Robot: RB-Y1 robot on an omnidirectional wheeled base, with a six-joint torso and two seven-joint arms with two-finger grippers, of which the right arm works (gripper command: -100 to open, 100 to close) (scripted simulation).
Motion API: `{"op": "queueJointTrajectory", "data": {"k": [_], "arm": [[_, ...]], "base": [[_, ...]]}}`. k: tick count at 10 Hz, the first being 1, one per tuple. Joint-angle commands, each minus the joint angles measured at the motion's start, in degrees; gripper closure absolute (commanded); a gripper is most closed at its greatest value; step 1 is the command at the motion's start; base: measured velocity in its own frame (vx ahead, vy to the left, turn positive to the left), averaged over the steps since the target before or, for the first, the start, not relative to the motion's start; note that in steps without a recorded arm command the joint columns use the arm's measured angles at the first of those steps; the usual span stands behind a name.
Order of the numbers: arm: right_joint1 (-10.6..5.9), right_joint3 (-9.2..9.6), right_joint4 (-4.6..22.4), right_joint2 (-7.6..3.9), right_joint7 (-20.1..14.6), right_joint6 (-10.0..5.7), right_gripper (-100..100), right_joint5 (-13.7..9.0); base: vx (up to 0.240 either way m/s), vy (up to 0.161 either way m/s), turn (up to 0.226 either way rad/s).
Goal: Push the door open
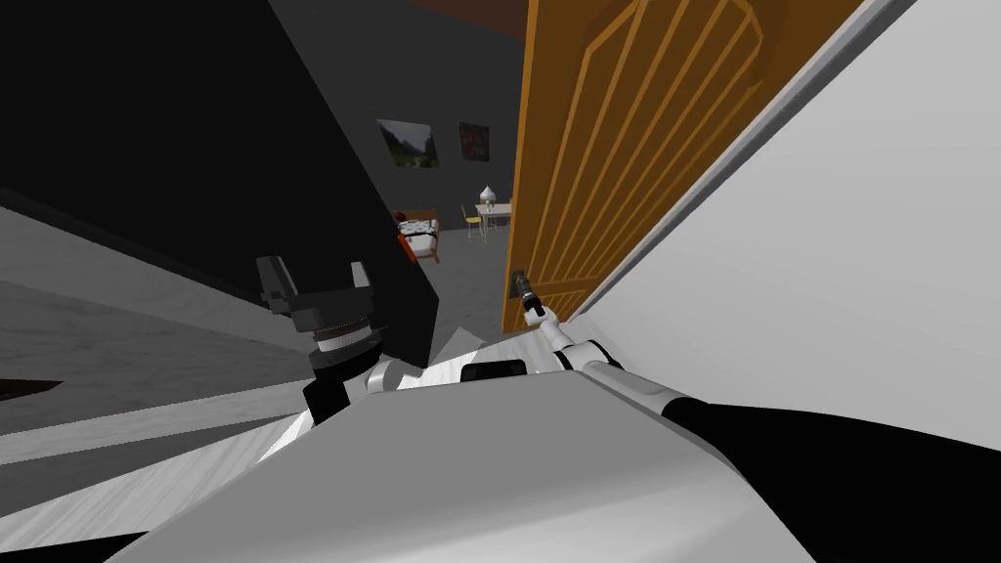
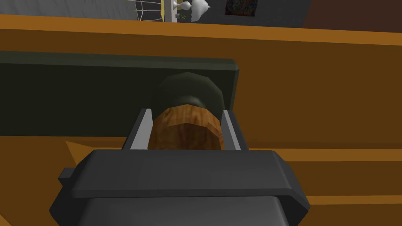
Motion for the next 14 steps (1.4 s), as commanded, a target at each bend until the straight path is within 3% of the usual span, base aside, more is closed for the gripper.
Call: {"op": "queueJointTrajectory", "data": {"k": [1, 4, 6, 7, 10, 14], "arm": [[-0.79, -1.58, 1.37, -0.71, 0.67, -0.95, 100, -0.45], [-0.69, -3.65, 1.74, -1.29, 1.64, -0.82, 100, -1.08], [-0.69, -3.65, 1.74, -1.29, 1.64, -0.82, 100, -1.08], [-0.61, -5.1, 1.99, -1.69, 2.33, -0.74, 100, -1.53], [-0.55, -6.21, 2.19, -2.0, 2.85, -0.67, 100, -1.87], [-0.4, -9.09, 2.7, -2.81, 4.2, -0.5, 100, -2.75]], "base": [[0.18, 0.12, -0.045], [0.202, 0.128, -0.077], [0.079, 0.054, -0.012], [0.137, 0.086, -0.096], [0.147, 0.136, -0.072], [0.16, 0.128, -0.066]]}}
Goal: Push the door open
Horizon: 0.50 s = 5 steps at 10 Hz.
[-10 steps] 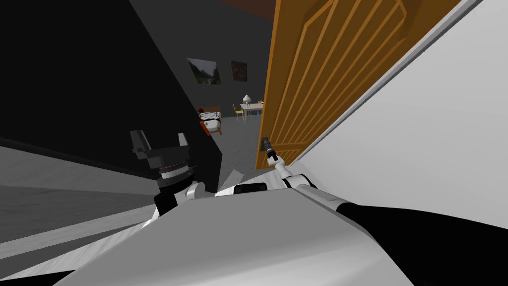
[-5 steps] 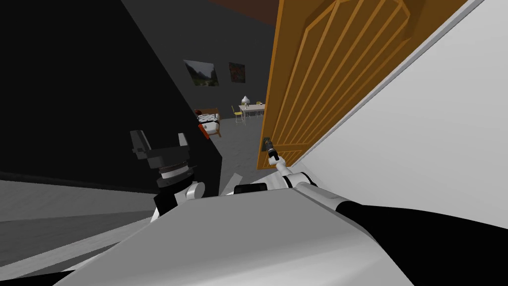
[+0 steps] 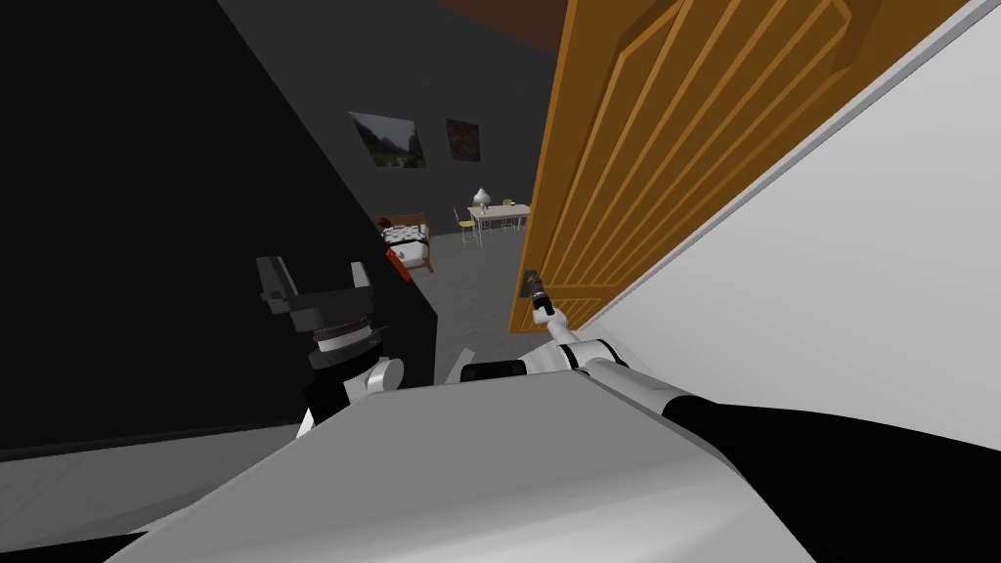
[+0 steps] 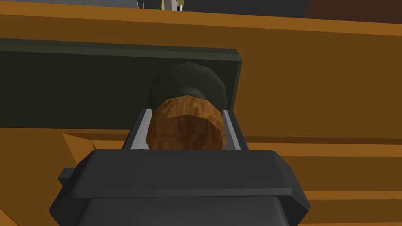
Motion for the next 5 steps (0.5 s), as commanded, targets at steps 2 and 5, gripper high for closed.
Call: {"op": "queueJointTrajectory", "data": {"k": [2, 5], "arm": [[0.77, -2.01, -1.33, -0.87, 0.91, 0.65, 100, -0.58], [0.86, -3.71, -1.03, -1.35, 1.71, 0.75, 100, -1.11]], "base": [[0.17, 0.118, -0.068], [0.19, 0.146, -0.077]]}}
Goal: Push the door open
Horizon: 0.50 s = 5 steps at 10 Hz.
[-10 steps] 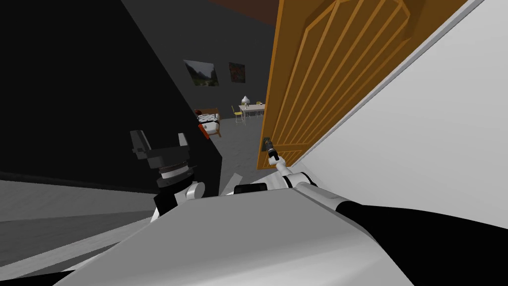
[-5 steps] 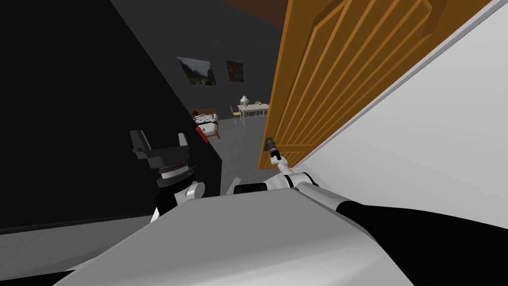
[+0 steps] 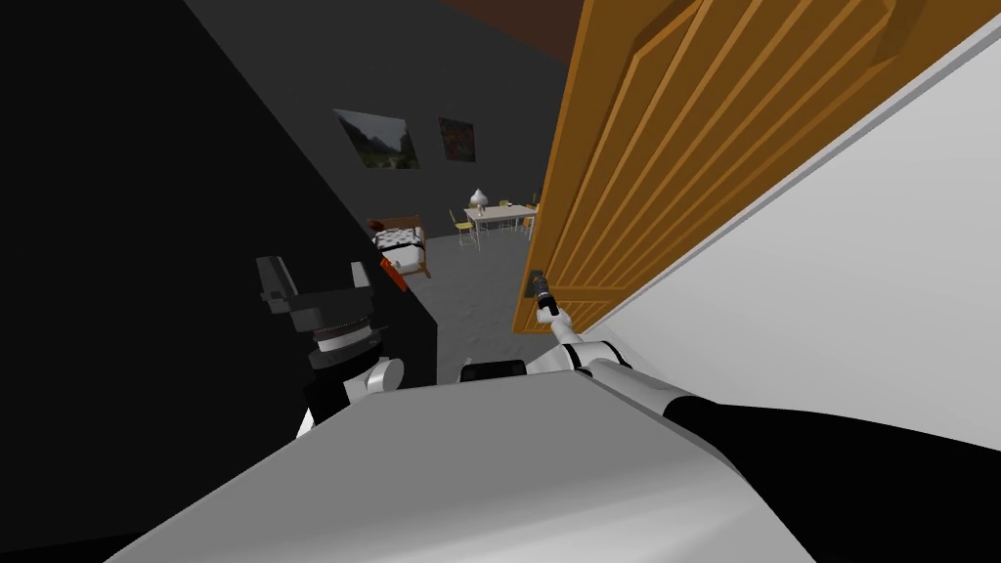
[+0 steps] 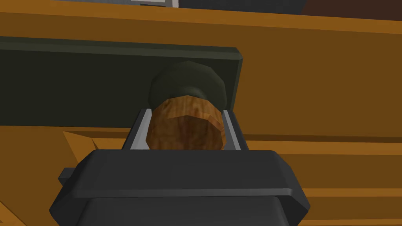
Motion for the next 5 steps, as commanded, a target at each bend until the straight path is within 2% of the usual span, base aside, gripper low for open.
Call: {"op": "queueJointTrajectory", "data": {"k": [1, 3, 4, 5], "arm": [[0.27, -1.02, -0.8, -0.34, 0.48, 0.23, 100, -0.3], [0.32, -2.08, -0.61, -0.64, 0.98, 0.29, 100, -0.62], [0.34, -2.44, -0.55, -0.74, 1.15, 0.31, 100, -0.73], [0.29, -2.21, 0.09, -0.77, 0.98, 0.06, 100, -0.66]], "base": [[0.199, 0.12, -0.069], [0.187, 0.12, -0.057], [0.185, 0.087, -0.059], [0.083, 0.028, -0.028]]}}
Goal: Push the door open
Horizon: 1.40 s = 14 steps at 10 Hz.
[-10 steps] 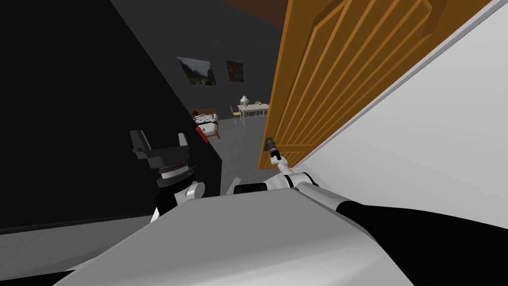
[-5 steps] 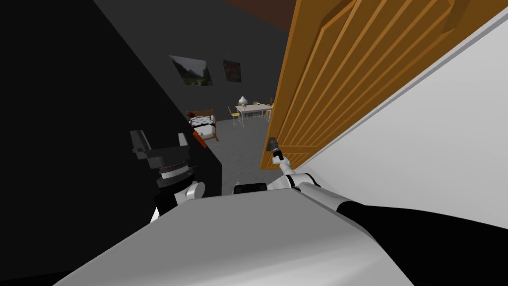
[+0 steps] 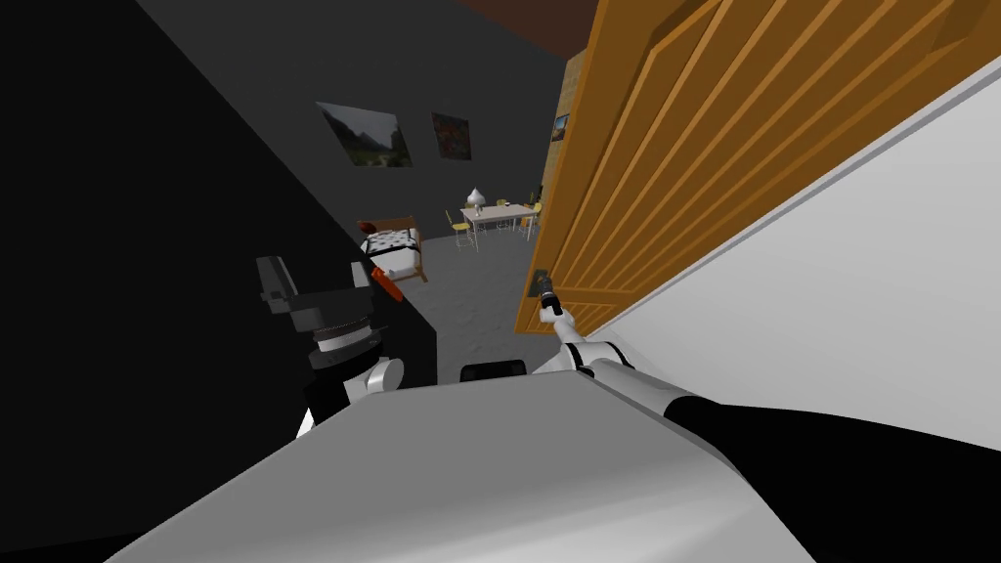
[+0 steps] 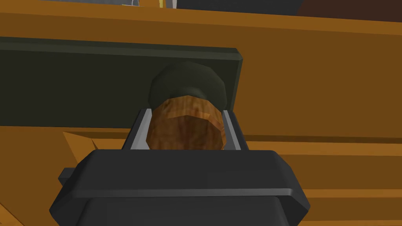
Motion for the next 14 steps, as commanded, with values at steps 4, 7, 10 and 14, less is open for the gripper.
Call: {"op": "queueJointTrajectory", "data": {"k": [4, 7, 10, 14], "arm": [[-0.8, -3.0, -0.25, 2.79, 4.43, 0.18, 100, -0.58], [-1.39, -5.22, -0.44, 4.88, 7.72, 0.31, 100, -1.01], [-1.92, -7.22, -0.61, 6.77, 10.67, 0.42, 100, -1.39], [-1.72, -8.87, -1.12, 7.37, 12.33, 0.67, 100, -1.82]], "base": [[0.186, 0.029, -0.128], [0.212, 0.033, -0.143], [0.197, 0.062, -0.129], [0.149, 0.044, -0.078]]}}
